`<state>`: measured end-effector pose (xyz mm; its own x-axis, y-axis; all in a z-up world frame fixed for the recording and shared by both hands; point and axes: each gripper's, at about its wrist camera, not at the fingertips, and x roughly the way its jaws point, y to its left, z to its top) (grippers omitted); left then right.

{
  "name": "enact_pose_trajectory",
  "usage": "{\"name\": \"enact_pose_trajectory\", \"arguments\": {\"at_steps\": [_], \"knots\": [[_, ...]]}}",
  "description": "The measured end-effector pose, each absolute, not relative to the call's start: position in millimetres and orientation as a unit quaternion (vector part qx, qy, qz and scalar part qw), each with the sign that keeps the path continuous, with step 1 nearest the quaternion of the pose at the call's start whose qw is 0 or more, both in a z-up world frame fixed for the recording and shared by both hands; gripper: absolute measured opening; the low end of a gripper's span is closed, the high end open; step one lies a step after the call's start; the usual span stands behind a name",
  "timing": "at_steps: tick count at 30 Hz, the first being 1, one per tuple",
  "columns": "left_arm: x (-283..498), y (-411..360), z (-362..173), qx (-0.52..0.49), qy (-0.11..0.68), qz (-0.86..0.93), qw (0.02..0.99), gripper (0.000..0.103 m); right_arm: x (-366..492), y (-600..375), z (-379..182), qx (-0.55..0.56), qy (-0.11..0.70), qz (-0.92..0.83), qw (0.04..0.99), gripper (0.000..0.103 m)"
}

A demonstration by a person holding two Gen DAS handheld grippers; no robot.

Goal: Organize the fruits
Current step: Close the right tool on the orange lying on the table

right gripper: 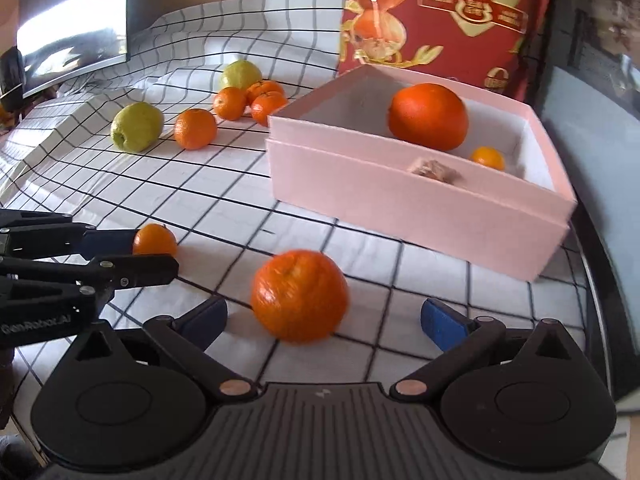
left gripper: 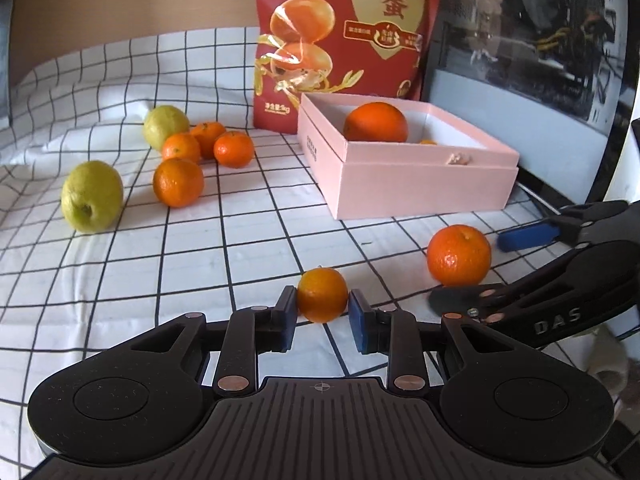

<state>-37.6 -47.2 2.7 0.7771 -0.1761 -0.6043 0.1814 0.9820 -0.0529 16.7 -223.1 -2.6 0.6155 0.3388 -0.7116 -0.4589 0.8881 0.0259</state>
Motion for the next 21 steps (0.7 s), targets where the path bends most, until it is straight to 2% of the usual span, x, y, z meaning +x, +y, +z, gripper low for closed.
{"name": "enact_pose_trajectory", "arguments": {"at_steps": [12,18,21], "knots": [[-38,-47,2,-0.002,0.317,-0.092,0.944,0.031,-9,-251,1,-0.134,0.331,0.148,0.922,0.102],[-38,-46,2,-0.004,0.317,-0.093,0.944,0.031,-15,-246,2,-0.098,0.341,0.205,0.912,0.102],[-38,-42,2,-0.017,0.315,-0.096,0.944,0.032,-8,-236,2,-0.083,0.350,0.217,0.907,0.096]]}}
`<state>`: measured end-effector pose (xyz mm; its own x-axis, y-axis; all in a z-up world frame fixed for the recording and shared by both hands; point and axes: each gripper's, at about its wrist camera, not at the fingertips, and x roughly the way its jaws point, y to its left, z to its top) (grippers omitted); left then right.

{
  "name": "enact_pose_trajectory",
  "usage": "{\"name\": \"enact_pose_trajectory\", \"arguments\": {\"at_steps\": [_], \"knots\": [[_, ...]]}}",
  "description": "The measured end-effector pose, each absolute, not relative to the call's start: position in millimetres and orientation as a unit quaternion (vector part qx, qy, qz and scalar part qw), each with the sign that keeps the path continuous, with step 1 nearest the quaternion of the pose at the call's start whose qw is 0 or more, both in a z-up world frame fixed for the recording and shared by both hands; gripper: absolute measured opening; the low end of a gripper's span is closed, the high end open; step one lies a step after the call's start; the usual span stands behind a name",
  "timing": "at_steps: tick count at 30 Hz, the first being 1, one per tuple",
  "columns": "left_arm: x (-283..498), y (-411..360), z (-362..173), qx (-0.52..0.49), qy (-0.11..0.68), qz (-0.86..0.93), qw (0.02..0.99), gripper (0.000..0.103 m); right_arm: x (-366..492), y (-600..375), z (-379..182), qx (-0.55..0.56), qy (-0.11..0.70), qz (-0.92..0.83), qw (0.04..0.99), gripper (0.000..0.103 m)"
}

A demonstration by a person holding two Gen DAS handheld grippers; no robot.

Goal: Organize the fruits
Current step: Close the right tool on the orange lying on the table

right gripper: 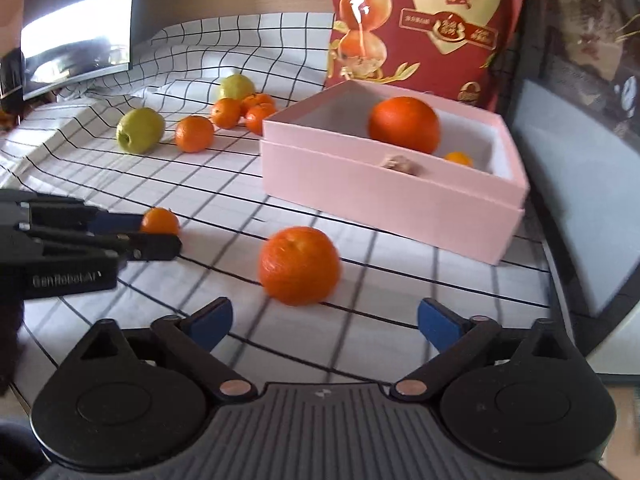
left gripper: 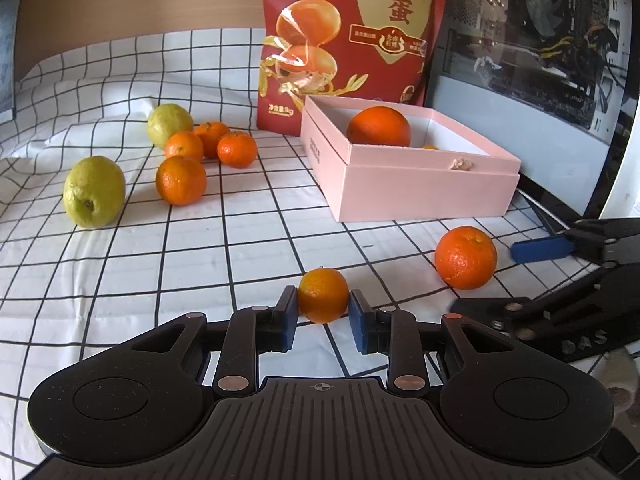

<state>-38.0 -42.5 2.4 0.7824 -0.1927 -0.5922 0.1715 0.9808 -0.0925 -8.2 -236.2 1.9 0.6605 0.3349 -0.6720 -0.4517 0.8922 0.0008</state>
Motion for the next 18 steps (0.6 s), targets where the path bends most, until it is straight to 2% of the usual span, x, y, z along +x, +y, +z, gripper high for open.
{"name": "enact_pose_trajectory", "arguments": {"at_steps": [6,9,11,18], "knots": [[-38,-33,2,-0.049,0.313,-0.103,0.943,0.032,11,-221,0,-0.068,0.363,0.211,0.905,0.085],[-38,-30,1,-0.063,0.312,-0.105,0.942,0.032,14,-215,1,-0.075,0.355,0.213,0.907,0.068],[-38,-29,1,-0.070,0.311,-0.106,0.942,0.032,11,-212,3,-0.082,0.350,0.216,0.908,0.048],[-30,-29,3,-0.074,0.317,-0.105,0.940,0.031,2,-214,10,-0.108,0.347,0.216,0.906,0.045]]}}
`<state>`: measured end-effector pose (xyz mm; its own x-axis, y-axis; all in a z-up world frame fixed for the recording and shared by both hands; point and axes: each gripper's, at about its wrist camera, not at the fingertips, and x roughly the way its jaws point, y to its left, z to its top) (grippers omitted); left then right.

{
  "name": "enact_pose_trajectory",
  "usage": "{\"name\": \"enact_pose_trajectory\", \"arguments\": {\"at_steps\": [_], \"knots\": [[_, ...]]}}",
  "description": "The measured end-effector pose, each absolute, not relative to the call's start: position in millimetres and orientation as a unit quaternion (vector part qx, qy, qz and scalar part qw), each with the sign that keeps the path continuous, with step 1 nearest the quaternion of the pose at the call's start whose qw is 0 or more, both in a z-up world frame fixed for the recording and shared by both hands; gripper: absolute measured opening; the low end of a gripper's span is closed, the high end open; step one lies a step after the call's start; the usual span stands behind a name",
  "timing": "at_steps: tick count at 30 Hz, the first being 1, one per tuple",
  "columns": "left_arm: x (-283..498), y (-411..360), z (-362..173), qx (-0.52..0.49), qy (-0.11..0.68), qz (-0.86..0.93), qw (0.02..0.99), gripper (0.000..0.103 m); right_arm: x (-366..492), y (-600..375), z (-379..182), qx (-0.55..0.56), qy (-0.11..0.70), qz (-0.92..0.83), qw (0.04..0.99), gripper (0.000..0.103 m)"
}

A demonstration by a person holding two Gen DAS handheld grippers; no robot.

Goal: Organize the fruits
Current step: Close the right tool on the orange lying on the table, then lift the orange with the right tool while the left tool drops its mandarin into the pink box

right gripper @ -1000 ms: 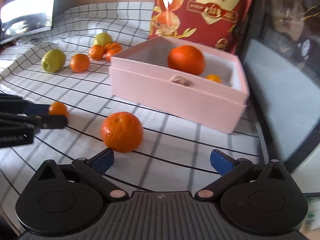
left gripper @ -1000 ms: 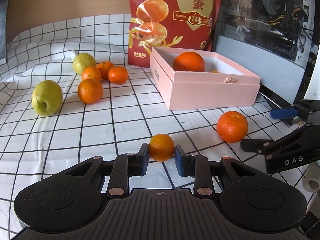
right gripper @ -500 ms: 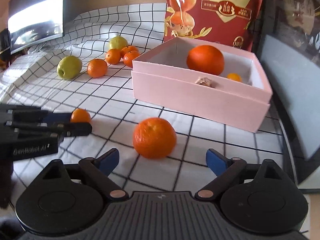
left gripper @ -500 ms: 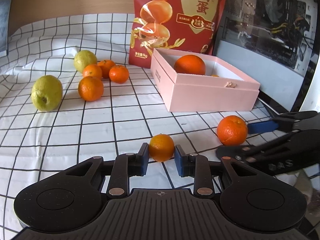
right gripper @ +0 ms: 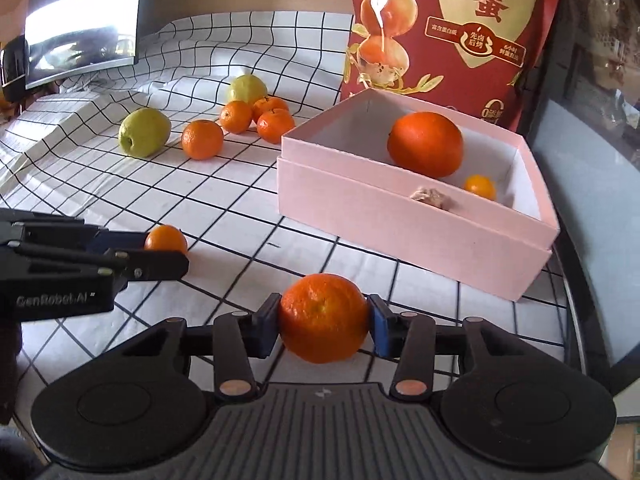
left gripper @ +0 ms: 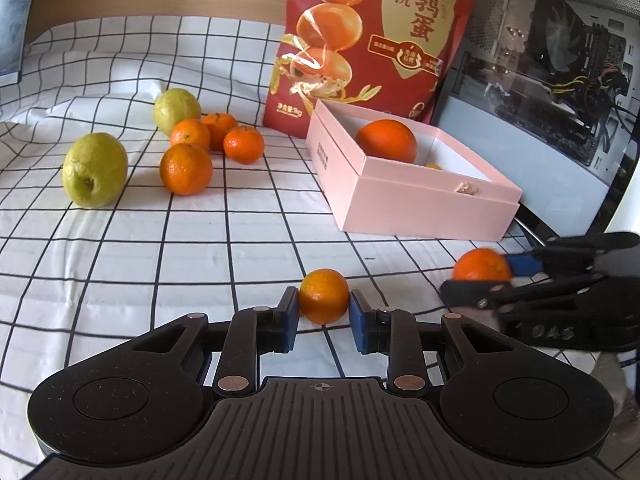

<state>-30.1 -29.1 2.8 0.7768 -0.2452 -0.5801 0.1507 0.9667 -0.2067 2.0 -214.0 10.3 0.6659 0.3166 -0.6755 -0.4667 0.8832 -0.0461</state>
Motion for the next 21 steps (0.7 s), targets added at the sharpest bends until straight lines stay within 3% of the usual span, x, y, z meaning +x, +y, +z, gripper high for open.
{"name": "enact_pose_trajectory", "arguments": {"at_steps": [5,14,21], "knots": [[-6,-32,17,-0.102,0.317,-0.123,0.935,0.031,3,-221,38,-0.109,0.324,0.199,0.919,0.045],[29,-64,100,-0.081,0.237,-0.170,0.953,0.031,31,-222,154,-0.111,0.216,0.118,0.963,0.045],[70,-77,106,-0.109,0.236,-0.192,0.946,0.031,46,-217,203,-0.130,0.154,0.082,0.976,0.045]]}}
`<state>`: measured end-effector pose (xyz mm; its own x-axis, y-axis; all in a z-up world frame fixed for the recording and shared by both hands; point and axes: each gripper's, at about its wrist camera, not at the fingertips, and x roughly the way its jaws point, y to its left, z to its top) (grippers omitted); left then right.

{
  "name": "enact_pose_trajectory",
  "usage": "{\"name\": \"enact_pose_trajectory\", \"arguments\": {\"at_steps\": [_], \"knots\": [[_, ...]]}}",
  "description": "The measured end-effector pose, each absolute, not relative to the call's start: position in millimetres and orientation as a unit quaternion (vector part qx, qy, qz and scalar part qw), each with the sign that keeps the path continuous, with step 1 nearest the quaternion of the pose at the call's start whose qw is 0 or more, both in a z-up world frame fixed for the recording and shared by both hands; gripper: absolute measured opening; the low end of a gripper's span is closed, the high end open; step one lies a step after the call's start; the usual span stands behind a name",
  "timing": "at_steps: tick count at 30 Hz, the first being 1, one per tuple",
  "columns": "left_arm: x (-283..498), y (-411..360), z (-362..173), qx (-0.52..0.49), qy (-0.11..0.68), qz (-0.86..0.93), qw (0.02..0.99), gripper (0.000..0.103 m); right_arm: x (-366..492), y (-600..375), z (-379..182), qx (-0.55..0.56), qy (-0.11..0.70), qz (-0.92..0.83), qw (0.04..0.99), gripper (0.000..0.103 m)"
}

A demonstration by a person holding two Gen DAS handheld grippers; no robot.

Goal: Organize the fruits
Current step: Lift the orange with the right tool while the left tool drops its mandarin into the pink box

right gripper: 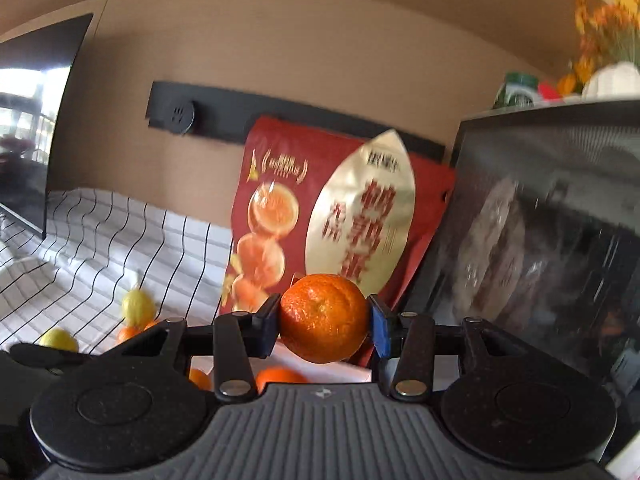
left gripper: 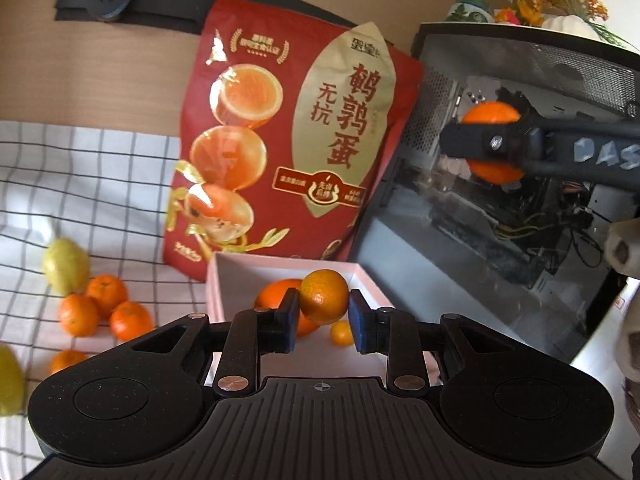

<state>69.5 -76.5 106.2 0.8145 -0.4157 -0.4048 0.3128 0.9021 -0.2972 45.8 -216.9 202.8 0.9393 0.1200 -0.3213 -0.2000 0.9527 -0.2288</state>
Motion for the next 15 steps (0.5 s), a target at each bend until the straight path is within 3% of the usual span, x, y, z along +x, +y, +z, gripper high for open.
{"name": "enact_pose_trajectory", "arguments": {"at_steps": [7,15], "knots": [[103,-97,75,-0.089,0.303,-0.195,0.929,0.031,52,-211,207,-0.125,0.161,0.086,0.975,0.045],[97,-78,70,-0.107,0.265,-0.192,0.939,0.031,62,-218,194,-0.106,0.192,0.079,0.972,0.045]]}}
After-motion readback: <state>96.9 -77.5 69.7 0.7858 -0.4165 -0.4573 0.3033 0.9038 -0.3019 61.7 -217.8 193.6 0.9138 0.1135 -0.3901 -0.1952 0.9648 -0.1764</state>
